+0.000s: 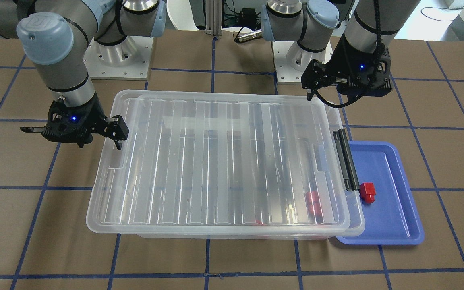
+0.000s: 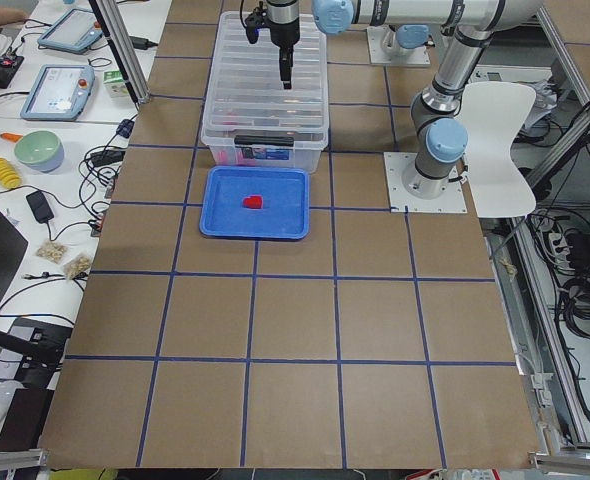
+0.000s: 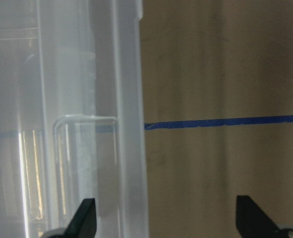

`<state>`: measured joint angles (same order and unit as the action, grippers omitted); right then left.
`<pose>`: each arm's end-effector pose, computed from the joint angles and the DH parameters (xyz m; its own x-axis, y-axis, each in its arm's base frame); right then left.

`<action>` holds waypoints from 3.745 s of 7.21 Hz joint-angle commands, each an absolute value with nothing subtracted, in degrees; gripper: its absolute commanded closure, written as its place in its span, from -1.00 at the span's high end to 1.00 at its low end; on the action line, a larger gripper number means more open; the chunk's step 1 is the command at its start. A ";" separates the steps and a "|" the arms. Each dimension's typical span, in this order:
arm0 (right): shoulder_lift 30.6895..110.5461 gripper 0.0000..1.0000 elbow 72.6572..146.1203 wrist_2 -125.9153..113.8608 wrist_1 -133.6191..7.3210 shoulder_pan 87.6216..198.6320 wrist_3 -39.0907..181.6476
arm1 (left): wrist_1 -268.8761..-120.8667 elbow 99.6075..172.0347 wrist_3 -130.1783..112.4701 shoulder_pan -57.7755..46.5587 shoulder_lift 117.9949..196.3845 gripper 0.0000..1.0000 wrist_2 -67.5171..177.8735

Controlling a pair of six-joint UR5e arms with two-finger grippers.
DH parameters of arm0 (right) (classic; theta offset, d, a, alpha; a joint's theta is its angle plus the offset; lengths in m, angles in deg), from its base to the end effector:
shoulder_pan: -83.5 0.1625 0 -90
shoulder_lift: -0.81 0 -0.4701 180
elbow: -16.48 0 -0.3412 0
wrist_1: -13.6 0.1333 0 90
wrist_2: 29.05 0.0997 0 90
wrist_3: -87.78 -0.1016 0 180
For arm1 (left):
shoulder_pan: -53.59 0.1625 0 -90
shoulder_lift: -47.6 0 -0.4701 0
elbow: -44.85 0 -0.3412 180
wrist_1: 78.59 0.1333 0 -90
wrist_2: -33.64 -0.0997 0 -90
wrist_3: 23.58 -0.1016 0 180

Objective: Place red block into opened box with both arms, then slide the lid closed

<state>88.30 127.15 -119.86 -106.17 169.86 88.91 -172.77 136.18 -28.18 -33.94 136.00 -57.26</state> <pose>0.1033 -0.4524 0.4084 -0.9988 0.0455 0.0163 0.0434 0.9925 -0.1145 -0.1135 -0.4259 0.5259 -0.9992 0.0381 -0.0102 0.0373 0.9969 0.0692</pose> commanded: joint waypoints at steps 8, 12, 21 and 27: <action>88.70 1.00 127.66 -120.46 -105.41 154.88 109.29 | -161.92 136.17 -43.60 -13.93 142.86 1.00 -57.41; 88.70 1.00 127.66 -120.11 -105.23 148.20 119.49 | -155.07 137.58 -47.40 -13.47 148.91 1.00 -57.41; 89.23 1.00 127.40 -120.45 -104.79 148.01 119.42 | -151.28 137.75 -48.37 -13.12 162.72 1.00 -57.50; 96.68 1.00 116.97 -119.67 -84.54 148.97 114.07 | -147.67 140.21 -47.58 -11.89 166.51 1.00 -57.23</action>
